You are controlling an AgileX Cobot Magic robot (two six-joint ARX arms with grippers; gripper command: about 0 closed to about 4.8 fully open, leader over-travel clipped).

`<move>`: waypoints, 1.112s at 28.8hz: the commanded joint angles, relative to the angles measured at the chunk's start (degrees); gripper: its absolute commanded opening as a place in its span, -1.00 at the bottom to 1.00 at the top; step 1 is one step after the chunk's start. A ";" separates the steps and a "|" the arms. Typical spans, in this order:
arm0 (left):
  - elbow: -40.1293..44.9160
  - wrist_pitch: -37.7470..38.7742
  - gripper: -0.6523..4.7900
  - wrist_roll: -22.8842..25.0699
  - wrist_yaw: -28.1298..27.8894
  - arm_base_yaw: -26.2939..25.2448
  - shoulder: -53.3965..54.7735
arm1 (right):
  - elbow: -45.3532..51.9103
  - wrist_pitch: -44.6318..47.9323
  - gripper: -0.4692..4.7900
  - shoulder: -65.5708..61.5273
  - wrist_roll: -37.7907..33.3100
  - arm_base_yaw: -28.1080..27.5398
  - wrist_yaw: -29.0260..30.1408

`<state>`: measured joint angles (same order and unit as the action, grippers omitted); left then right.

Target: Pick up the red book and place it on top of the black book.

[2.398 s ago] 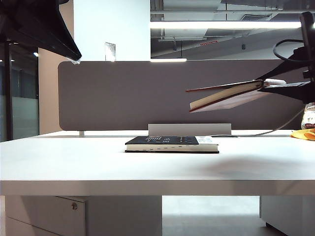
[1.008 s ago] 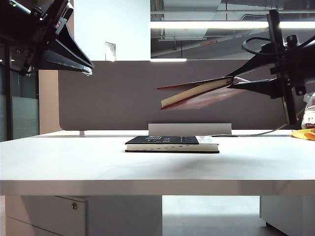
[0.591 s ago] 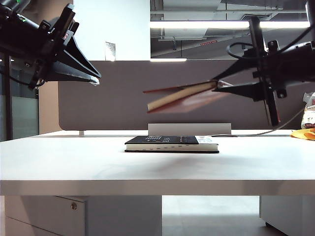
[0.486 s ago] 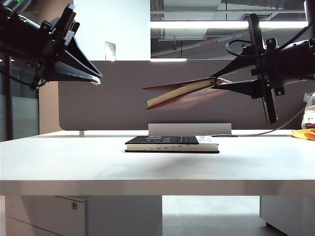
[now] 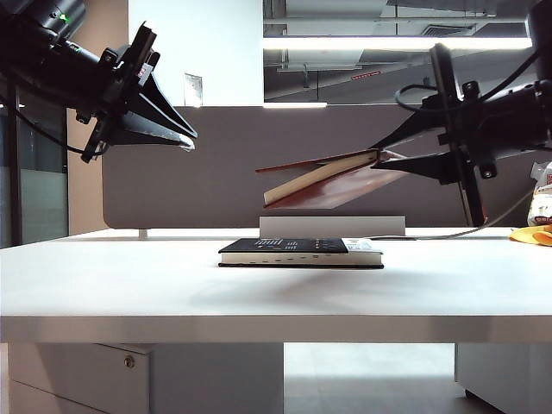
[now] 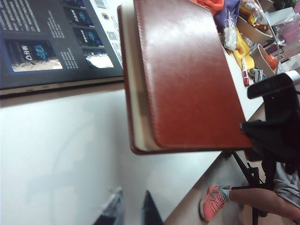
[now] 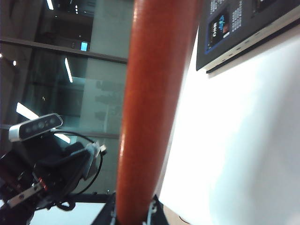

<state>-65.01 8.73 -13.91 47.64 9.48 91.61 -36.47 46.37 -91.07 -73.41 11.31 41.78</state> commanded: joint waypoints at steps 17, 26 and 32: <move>-0.26 0.48 -0.56 2.12 -0.48 -0.11 -0.17 | -14.08 0.00 -0.83 -10.16 0.98 0.15 1.68; -0.26 1.14 -0.57 2.75 -0.37 -0.11 -0.20 | -20.61 -1.14 -0.83 -17.44 -0.09 1.97 1.07; -0.28 1.49 -0.56 2.99 -0.04 -0.11 -0.17 | -22.67 -2.14 -0.83 -18.67 -0.17 1.92 0.15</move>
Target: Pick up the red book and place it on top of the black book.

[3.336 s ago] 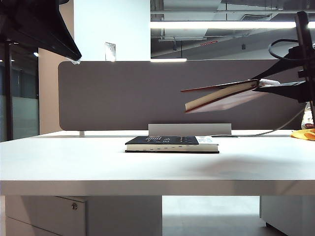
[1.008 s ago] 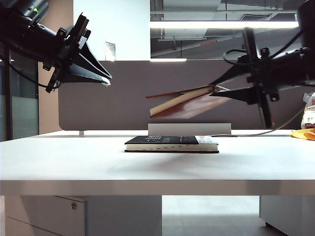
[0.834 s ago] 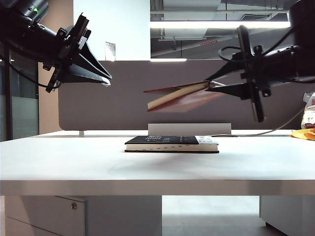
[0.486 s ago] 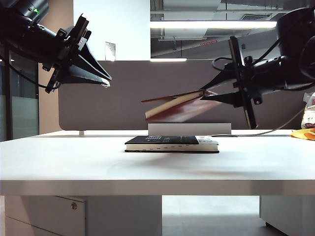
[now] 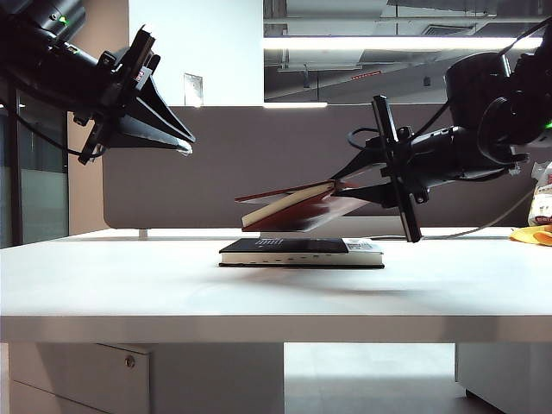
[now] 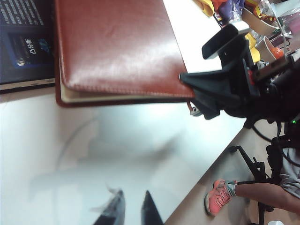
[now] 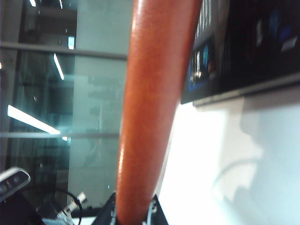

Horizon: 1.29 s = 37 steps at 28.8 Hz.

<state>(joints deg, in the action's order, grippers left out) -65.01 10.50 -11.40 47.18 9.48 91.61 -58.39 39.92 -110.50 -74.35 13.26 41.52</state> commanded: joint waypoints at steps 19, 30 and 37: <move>-0.52 0.98 -0.56 0.46 0.68 -0.11 -0.20 | -2.10 -1.68 -0.82 0.72 0.37 0.37 -6.47; -0.52 1.05 -0.56 0.37 1.75 -0.09 -0.20 | -7.41 -10.84 -0.72 0.61 0.70 0.79 -7.39; -0.52 1.16 -0.57 0.00 2.36 -0.07 -0.20 | -9.27 -11.04 -0.79 -2.73 -0.83 1.03 -8.46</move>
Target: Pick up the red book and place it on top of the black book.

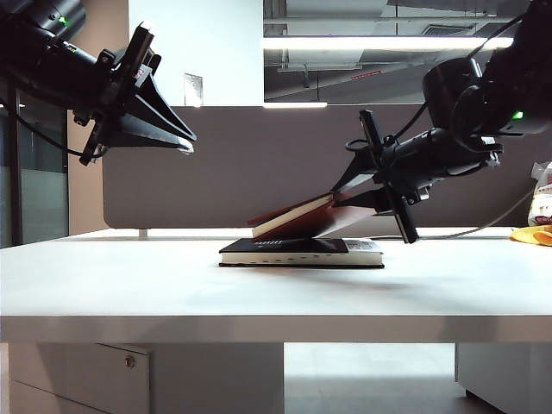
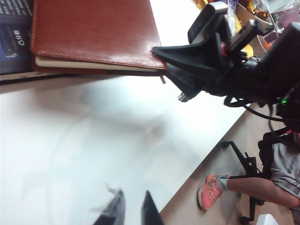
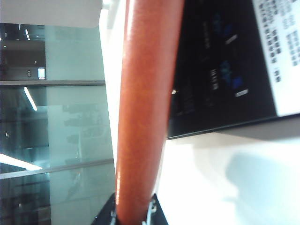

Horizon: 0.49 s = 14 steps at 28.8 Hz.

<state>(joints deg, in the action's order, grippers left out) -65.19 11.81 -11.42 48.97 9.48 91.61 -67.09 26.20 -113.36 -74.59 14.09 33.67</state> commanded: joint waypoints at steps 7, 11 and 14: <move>-0.35 -0.68 -0.57 -0.02 0.15 -0.07 -0.20 | -0.57 2.71 -0.84 0.00 -0.66 0.17 -3.72; -0.35 -0.79 -0.57 -0.17 0.13 -0.04 -0.20 | -0.63 2.73 -0.84 -0.11 -0.74 0.20 -4.22; -0.35 -0.76 -0.57 -0.15 0.13 -0.04 -0.20 | -3.72 2.69 -0.84 -2.49 -0.85 0.74 -1.40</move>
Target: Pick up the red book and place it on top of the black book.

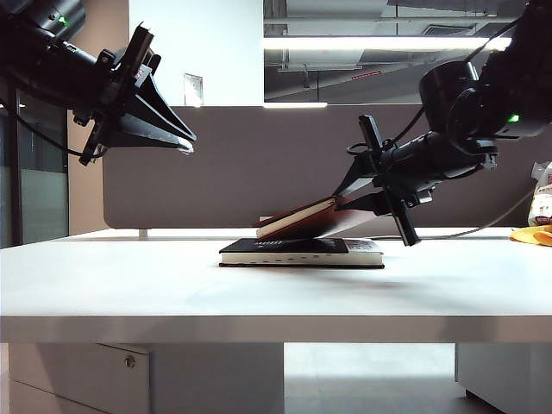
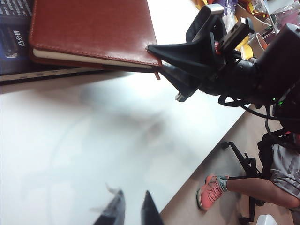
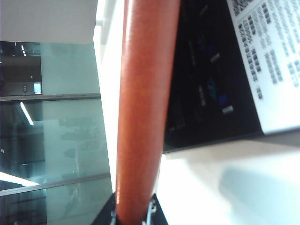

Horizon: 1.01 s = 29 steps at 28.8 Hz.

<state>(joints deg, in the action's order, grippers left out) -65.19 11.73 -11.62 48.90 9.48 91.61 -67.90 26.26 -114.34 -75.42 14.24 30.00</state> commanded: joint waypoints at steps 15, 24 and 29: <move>-0.35 0.04 -0.57 0.00 0.42 -0.04 -0.20 | -5.57 1.81 -0.75 -3.32 -0.68 2.36 1.03; -0.35 -0.02 -0.57 0.00 0.44 -0.04 -0.20 | -5.57 1.66 -0.22 -3.32 -1.18 2.05 1.25; -0.35 -0.04 -0.57 0.02 0.42 -0.04 -0.20 | -5.57 -2.58 -0.22 -3.26 -1.11 0.92 4.09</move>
<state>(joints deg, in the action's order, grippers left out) -65.19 11.84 -11.62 48.93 9.48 91.61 -73.08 23.00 -118.15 -76.71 15.38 32.86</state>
